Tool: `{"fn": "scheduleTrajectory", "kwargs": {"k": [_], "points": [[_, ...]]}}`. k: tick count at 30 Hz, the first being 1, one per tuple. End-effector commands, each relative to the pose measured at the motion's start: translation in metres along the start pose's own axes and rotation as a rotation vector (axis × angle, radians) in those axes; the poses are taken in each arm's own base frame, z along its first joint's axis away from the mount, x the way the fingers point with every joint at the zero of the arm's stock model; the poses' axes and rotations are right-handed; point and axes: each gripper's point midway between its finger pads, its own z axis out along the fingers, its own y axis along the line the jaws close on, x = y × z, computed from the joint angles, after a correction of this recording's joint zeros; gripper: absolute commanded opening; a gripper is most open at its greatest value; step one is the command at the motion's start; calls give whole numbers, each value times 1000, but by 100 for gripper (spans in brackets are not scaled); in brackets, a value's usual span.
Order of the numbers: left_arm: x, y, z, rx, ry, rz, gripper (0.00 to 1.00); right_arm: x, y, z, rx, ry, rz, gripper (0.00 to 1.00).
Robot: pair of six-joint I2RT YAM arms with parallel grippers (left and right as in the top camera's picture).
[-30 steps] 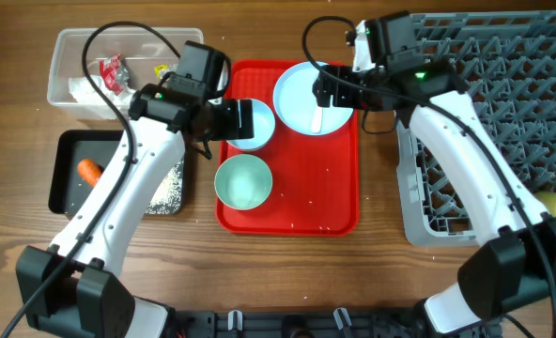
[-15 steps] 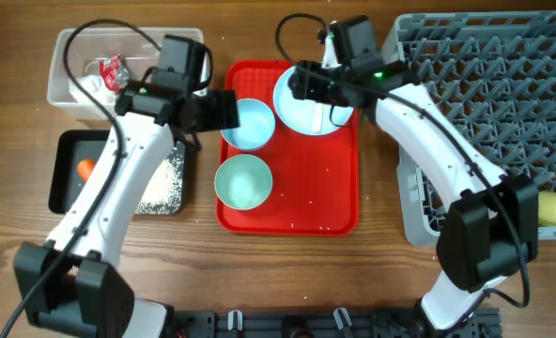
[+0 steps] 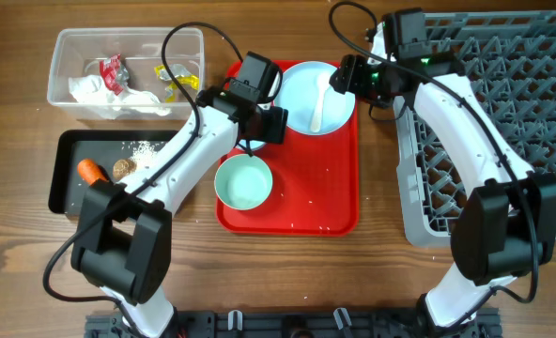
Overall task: Sort waste into correct bins and load items into the dishwasher rack
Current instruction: 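Move the right gripper to the light-blue bowl and grasp its rim, then carry the light-blue bowl right and set it in the rack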
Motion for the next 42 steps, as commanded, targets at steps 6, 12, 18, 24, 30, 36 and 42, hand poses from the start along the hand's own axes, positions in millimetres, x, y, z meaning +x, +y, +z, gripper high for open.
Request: {"fn": "scheduleTrajectory", "kwargs": {"k": [6, 12, 18, 24, 30, 36, 42], "points": [[3, 12, 8, -13, 25, -96, 59, 3, 15, -1, -35, 4, -55, 68], [-8, 64, -48, -50, -34, -283, 60, 20, 61, 24, -76, 2, -116, 68], [-15, 81, -77, -54, -95, -370, 60, 64, 85, 73, -79, 102, -141, 62], [-21, 111, -135, -68, -221, -439, 70, 82, 76, 106, -48, 156, -113, 46], [-17, 113, -134, -83, -206, -443, 76, 103, 77, 129, -26, 194, -131, 31], [-17, 113, -134, -83, -205, -443, 100, 105, 75, 136, -22, 197, -113, 4], [-17, 113, -134, -83, -205, -443, 100, 54, 76, 81, -1, 45, -168, 4]]}}
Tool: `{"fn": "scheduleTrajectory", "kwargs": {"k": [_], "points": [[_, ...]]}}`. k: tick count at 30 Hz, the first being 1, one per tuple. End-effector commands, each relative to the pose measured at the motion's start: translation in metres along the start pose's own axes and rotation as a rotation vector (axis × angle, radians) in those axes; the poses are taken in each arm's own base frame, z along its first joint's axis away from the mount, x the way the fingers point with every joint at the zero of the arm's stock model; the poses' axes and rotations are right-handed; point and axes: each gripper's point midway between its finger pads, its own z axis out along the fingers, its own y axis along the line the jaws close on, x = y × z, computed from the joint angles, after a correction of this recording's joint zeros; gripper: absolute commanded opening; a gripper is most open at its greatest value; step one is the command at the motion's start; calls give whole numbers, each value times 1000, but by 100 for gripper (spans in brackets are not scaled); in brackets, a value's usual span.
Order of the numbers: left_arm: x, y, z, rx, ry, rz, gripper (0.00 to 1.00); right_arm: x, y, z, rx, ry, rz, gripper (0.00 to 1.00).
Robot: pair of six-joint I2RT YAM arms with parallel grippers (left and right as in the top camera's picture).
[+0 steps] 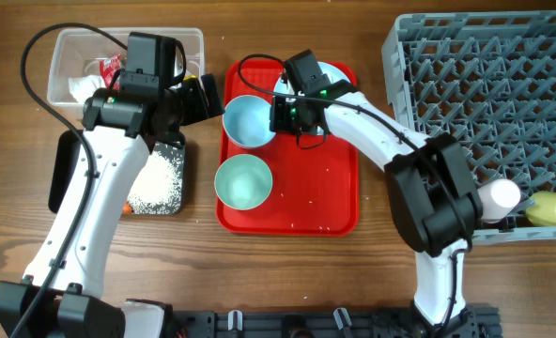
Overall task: Sort waste into correct bins and load items into the dishwasher rack
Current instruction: 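Carry the light-blue bowl right and set it in the rack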
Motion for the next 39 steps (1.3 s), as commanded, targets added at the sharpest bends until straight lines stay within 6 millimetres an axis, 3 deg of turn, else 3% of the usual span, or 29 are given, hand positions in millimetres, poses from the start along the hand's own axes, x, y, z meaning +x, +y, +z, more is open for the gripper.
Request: {"fn": "scheduleTrajectory", "kwargs": {"k": [1, 3, 5, 6, 7, 8, 9, 11, 16, 18, 22, 26, 32, 39], "points": [[-4, 1, -3, -6, -13, -5, 100, -45, 0, -70, 47, -188, -64, 4], [-4, 1, -3, -6, -13, -4, 100, -74, -14, -141, 146, -362, -90, 4], [-4, 1, -3, -6, -13, -5, 100, -94, -47, -215, 331, -539, -87, 4], [-4, 1, -3, -6, -13, -4, 100, -99, -61, -241, 415, -597, -89, 4], [-4, 1, -3, -6, -13, -5, 100, -103, -83, -274, 553, -666, -85, 4], [-4, 1, -3, -6, -13, -4, 100, -104, -115, -322, 801, -748, -71, 4], [-4, 1, -3, -6, -13, -4, 100, -103, -138, -352, 989, -779, -57, 4], [-4, 1, -3, -6, -13, -5, 100, -106, -162, -374, 1174, -743, -100, 4], [-4, 1, -3, -6, -13, -5, 100, -124, -221, -373, 1404, -539, -225, 4], [-4, 1, -3, -6, -13, -4, 100, -130, -235, -370, 1527, -436, -289, 4], [-4, 1, -3, -6, -13, -5, 100, -138, -251, -343, 1638, -203, -456, 4], [-4, 1, -3, -6, -13, -4, 100, -136, -252, -316, 1632, -131, -510, 4], [-4, 1, -3, -6, -13, -4, 100, -139, -239, -297, 1602, -134, -562, 4], [-4, 1, -3, -6, -13, -5, 100, -132, -250, -270, 1596, -24, -611, 4]]}}
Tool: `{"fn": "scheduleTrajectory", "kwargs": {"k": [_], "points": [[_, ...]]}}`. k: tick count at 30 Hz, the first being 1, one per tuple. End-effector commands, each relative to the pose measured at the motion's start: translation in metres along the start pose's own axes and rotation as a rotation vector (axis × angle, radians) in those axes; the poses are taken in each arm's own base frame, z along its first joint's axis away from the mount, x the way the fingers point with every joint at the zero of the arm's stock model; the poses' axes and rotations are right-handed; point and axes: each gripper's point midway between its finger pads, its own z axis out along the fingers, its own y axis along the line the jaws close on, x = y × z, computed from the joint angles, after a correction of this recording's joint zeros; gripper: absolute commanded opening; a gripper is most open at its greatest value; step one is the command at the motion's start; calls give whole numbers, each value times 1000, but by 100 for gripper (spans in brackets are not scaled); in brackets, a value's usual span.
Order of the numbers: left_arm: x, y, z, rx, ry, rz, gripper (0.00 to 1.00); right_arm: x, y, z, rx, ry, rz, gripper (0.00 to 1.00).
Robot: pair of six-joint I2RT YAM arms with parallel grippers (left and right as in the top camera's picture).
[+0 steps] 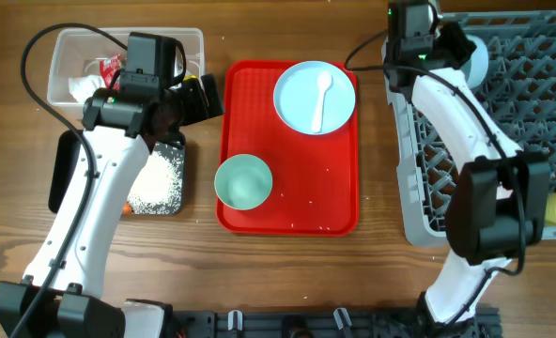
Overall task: Sort waste into correct bins and load items into the dishwasher rack
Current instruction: 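Carry the light-blue bowl right and set it in the rack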
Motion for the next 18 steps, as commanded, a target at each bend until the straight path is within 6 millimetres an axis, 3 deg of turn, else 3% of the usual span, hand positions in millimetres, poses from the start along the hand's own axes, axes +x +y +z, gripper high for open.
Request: {"fn": "scheduleTrajectory", "kwargs": {"k": [1, 8, 11, 18], "points": [[-4, 1, -3, -5, -15, -4, 100, -3, 11, 0, 3, 8, -29, 4], [-4, 1, -3, -5, -15, -4, 100, -21, 22, -26, -3, -56, -50, 4], [-4, 1, -3, -5, -15, -4, 100, -27, 26, -37, -5, -81, -59, 31], [-4, 1, -3, -5, -15, -4, 100, -30, 35, -49, -17, -98, -63, 35]]}}
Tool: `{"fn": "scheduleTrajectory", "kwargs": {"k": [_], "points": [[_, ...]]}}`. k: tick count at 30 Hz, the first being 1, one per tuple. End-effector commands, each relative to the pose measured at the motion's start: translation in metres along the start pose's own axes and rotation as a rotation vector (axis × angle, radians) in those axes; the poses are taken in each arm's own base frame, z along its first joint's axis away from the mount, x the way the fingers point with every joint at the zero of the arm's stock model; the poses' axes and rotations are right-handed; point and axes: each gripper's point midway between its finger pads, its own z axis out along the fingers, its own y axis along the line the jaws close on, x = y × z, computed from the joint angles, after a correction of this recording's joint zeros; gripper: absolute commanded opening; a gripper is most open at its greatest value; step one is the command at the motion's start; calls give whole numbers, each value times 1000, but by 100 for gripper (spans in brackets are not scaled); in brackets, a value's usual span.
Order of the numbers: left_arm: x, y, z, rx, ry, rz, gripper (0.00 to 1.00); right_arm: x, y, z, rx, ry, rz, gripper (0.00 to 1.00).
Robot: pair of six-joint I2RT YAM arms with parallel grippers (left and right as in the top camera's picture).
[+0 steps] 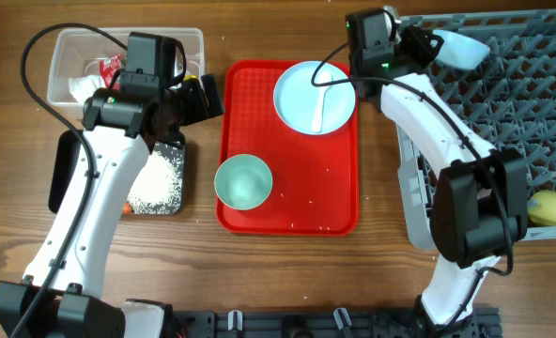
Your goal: Sort waste into correct bins and load items into the dishwasher rack
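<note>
A red tray [292,202] holds a light blue plate [301,103] with a white spoon [321,97] on it, and a green bowl [243,181]. A light blue bowl [458,49] sits tilted on edge at the top left of the grey dish rack [503,122]. My right gripper [431,42] is at the bowl's left rim and looks shut on it. My left gripper [208,97] hangs open and empty between the clear bin and the tray.
The clear waste bin [71,42] at top left holds wrappers and tissue. Below it, a black tray [67,174] carries a pile of rice [161,178]. A yellow item [555,207] lies at the rack's right edge.
My right arm has shifted left along the rack's top edge. The light blue bowl has moved slightly left with it and now stands more on edge. The left arm is unchanged.
At first my left gripper was over the red tray and my right was by the rack. Then the left was beside the bin, more rice lay in the black tray, and the right gripped a blue bowl on the red tray. That bowl then reached the rack, where it now tilts.
</note>
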Motion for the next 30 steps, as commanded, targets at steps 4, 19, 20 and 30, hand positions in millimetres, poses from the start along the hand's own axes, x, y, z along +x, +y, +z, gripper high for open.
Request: {"fn": "scheduleTrajectory", "kwargs": {"k": [4, 19, 20, 30], "points": [[-4, 1, -3, -5, -15, -4, 100, 8, 11, 1, -4, 39, 239, 50], [-4, 1, -3, -5, -15, -4, 100, 35, -122, -48, -968, -266, 1277, 98], [-4, 1, -3, -5, -15, -4, 100, 44, -109, -33, -1010, -202, 1282, 99], [-4, 1, -3, -5, -15, -4, 100, 95, -19, 71, -857, 293, 1377, 64]]}}
